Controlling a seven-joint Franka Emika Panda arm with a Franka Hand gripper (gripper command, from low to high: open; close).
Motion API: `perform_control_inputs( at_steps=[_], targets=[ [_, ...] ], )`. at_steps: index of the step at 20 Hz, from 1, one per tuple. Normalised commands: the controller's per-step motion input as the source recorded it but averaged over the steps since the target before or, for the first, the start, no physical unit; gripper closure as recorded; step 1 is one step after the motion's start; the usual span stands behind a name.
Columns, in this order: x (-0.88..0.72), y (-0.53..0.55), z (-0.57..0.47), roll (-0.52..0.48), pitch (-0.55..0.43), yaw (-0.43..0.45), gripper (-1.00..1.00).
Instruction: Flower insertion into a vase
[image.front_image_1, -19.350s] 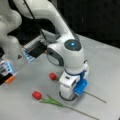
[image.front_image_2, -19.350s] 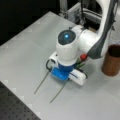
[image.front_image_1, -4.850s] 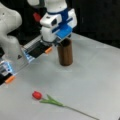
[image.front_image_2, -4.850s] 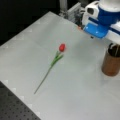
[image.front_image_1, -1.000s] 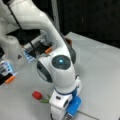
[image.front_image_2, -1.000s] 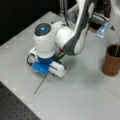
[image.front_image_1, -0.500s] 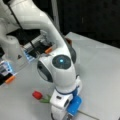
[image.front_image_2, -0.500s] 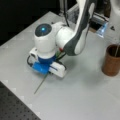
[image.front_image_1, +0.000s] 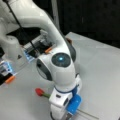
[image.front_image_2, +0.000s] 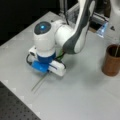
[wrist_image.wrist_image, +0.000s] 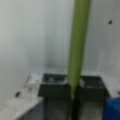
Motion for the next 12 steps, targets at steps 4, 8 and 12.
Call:
perform_control_inputs(
  at_steps=[4,8,12],
  targets=[
    [-0.07,0.04,0.53,-0.015,0.101,-0.051,1.00],
    [-0.06,0.13,0.50,-0.017,0.068,-0.095,1.00],
    [-0.07,0.19,0.38,-0.026,0.070,-0.126,1.00]
  ],
)
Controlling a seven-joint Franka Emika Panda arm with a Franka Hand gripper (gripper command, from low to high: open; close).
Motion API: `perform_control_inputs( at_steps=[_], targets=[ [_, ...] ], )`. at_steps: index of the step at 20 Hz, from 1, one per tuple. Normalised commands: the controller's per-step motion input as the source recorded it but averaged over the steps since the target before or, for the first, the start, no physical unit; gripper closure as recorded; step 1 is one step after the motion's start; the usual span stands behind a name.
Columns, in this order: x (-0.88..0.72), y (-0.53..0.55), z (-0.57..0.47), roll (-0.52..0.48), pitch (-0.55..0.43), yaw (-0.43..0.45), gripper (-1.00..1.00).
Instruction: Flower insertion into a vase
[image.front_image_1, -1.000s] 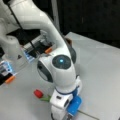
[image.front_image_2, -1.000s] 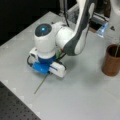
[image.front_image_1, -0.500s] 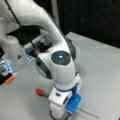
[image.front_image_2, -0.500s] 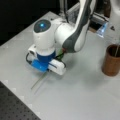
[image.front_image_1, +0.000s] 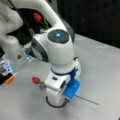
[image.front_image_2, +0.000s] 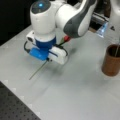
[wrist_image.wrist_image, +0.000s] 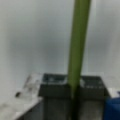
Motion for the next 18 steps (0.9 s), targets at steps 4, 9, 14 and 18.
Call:
perform_control_inputs(
  at_steps=[4,9,14,18],
  targets=[
    [-0.08,0.15,0.27,-0.008,0.076,-0.130,1.00],
    [-0.09,0.17,0.28,0.021,0.077,-0.178,1.00],
    [-0.09,0.25,0.29,0.043,0.070,-0.163,1.00],
    [-0.09,0.21,0.22,0.074,0.049,-0.146,1.00]
  ],
)
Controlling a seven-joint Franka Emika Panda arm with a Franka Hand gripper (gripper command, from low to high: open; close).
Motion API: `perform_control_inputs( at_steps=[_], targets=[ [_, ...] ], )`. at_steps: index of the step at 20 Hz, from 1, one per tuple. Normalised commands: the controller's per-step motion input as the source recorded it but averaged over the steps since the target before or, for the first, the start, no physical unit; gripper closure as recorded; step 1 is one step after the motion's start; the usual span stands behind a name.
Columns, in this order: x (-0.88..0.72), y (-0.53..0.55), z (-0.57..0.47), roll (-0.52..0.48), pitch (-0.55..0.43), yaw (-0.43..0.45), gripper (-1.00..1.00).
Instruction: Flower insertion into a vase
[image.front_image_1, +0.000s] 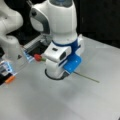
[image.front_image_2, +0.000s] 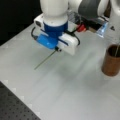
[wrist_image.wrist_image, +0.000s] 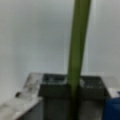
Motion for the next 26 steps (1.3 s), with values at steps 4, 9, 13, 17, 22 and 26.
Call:
perform_control_inputs(
  at_steps=[4,9,13,17,22,26],
  targets=[
    [-0.15,0.23,0.21,0.085,0.052,-0.133,1.00],
    [-0.26,0.30,0.30,0.095,0.046,-0.098,1.00],
    [-0.29,0.31,0.25,0.077,0.015,-0.076,1.00],
    [-0.26,0.26,0.09,0.078,0.004,-0.058,1.00],
    [-0.23,0.16,-0.06,0.085,-0.021,-0.072,1.00],
    [-0.36,0.24,-0.11,0.090,-0.051,-0.152,1.00]
  ],
)
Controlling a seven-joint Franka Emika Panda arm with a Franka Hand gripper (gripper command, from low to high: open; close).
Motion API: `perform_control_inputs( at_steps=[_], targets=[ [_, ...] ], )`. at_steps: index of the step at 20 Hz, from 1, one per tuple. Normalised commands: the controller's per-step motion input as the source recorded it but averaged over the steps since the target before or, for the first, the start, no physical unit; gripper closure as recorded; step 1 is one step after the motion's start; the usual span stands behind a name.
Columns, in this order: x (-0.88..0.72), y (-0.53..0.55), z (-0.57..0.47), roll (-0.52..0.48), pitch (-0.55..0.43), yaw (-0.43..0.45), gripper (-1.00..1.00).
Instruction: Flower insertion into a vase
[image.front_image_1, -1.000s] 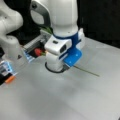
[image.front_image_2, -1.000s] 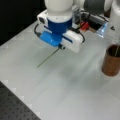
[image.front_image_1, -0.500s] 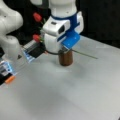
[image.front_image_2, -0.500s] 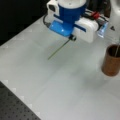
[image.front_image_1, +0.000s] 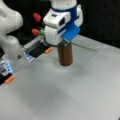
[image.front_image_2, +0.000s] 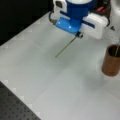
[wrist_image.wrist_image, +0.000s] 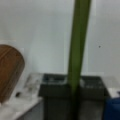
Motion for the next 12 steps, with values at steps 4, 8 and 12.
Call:
perform_control_inputs(
  at_steps=[4,8,12],
  targets=[
    [-0.50,0.38,-0.06,0.079,-0.056,-0.203,1.00],
    [-0.61,0.43,0.00,0.039,-0.088,-0.188,1.00],
    [-0.66,0.40,-0.02,0.023,-0.130,-0.175,1.00]
  ],
)
